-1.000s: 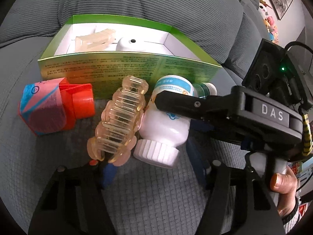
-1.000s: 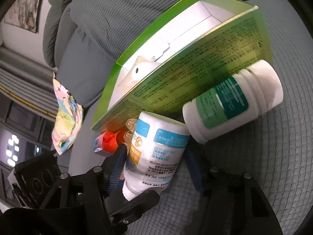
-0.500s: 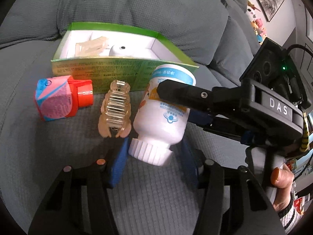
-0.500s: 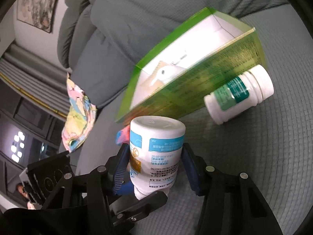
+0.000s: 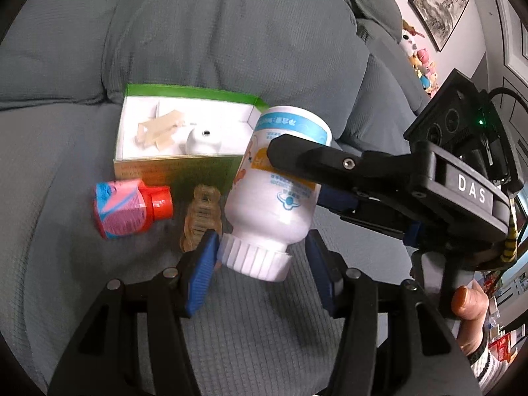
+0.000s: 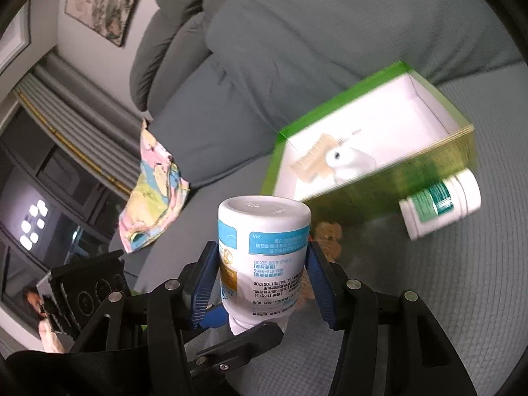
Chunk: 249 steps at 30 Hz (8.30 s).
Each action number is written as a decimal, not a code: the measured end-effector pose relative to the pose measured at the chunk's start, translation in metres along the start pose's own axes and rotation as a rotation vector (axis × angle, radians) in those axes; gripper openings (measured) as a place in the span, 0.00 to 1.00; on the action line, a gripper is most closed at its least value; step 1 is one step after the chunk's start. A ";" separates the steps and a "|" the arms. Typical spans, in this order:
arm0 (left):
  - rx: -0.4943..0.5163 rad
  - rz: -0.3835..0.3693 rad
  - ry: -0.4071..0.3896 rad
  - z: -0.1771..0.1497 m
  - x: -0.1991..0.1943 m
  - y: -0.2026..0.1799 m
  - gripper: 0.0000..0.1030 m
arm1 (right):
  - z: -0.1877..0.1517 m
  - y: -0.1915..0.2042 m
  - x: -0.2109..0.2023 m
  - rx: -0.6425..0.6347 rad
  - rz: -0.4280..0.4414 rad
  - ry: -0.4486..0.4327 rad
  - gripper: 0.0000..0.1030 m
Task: Organize rigid objects
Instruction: 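Carry the white pill bottle over the box, then lower the pill bottle into the box and open the right gripper, then move the right gripper to the beige translucent clip beside the box, then close the right gripper on the beige translucent clip, then lift the beige clip and carry it over the box, then lower the beige clip into the box and open the right gripper, then move the right gripper to the white bottle with green label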
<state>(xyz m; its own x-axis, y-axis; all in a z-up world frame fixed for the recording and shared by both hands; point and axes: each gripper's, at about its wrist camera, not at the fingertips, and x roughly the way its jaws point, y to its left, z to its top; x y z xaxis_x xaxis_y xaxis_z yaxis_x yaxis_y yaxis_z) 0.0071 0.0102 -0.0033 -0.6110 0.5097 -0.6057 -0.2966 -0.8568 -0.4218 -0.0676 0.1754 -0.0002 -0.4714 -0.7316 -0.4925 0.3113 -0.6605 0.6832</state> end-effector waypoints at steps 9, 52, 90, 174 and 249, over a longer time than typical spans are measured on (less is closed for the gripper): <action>0.003 0.005 -0.017 0.035 0.006 0.016 0.52 | 0.024 0.011 0.007 -0.035 0.012 -0.009 0.54; -0.075 0.067 0.137 0.117 0.102 0.101 0.50 | 0.112 -0.062 0.140 0.063 -0.047 0.136 0.54; 0.026 0.288 0.138 0.022 0.030 0.046 0.99 | 0.000 -0.023 0.000 -0.020 -0.262 0.027 0.72; 0.182 0.138 -0.006 0.046 0.030 -0.006 0.38 | 0.011 -0.010 0.016 -0.067 -0.103 -0.035 0.29; 0.113 0.391 0.010 0.026 0.022 0.016 0.99 | 0.008 -0.022 -0.039 -0.125 -0.428 -0.091 0.74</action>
<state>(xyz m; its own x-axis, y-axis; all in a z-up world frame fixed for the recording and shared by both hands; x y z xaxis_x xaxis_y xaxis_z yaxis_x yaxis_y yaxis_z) -0.0301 0.0053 -0.0059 -0.6866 0.1436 -0.7127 -0.1221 -0.9891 -0.0817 -0.0626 0.2195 0.0083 -0.6479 -0.3738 -0.6637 0.1668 -0.9198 0.3552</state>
